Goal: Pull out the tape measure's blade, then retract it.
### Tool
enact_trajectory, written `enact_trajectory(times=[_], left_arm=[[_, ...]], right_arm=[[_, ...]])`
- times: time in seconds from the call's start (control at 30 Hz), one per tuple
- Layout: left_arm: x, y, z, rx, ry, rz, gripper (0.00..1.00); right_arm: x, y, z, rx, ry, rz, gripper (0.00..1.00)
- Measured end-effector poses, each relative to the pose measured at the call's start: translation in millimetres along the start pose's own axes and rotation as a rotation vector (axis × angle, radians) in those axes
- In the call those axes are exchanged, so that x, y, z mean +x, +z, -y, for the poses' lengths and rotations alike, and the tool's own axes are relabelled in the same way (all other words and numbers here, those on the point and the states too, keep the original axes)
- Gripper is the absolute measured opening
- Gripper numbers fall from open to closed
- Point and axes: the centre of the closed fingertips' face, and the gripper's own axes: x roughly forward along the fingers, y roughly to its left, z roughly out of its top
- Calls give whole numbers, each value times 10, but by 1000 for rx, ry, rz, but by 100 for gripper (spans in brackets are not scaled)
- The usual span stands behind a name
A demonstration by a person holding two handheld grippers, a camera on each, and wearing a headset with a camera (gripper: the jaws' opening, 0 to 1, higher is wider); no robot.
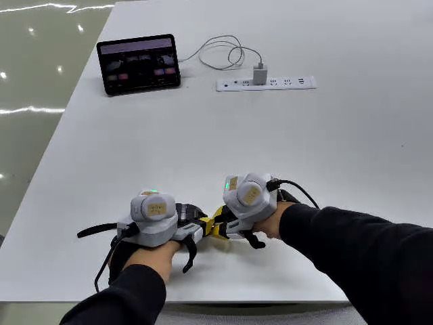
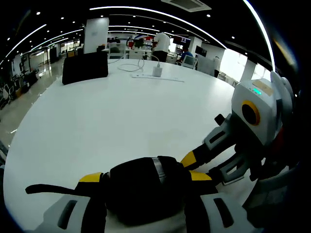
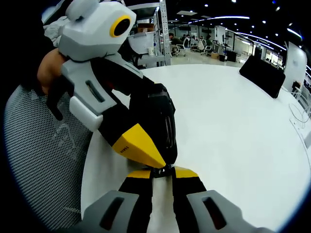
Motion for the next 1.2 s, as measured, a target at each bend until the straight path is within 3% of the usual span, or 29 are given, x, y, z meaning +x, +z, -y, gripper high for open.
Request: enact_trajectory(times=[1.07, 1.2], left_arm=[[-6, -3, 16, -6, -31, 3, 64], [-3, -7, 15, -13, -43, -12, 64]], right_arm=[[1, -8, -24, 33, -30, -1, 11], [2, -8, -32, 33, -39, -3, 12]])
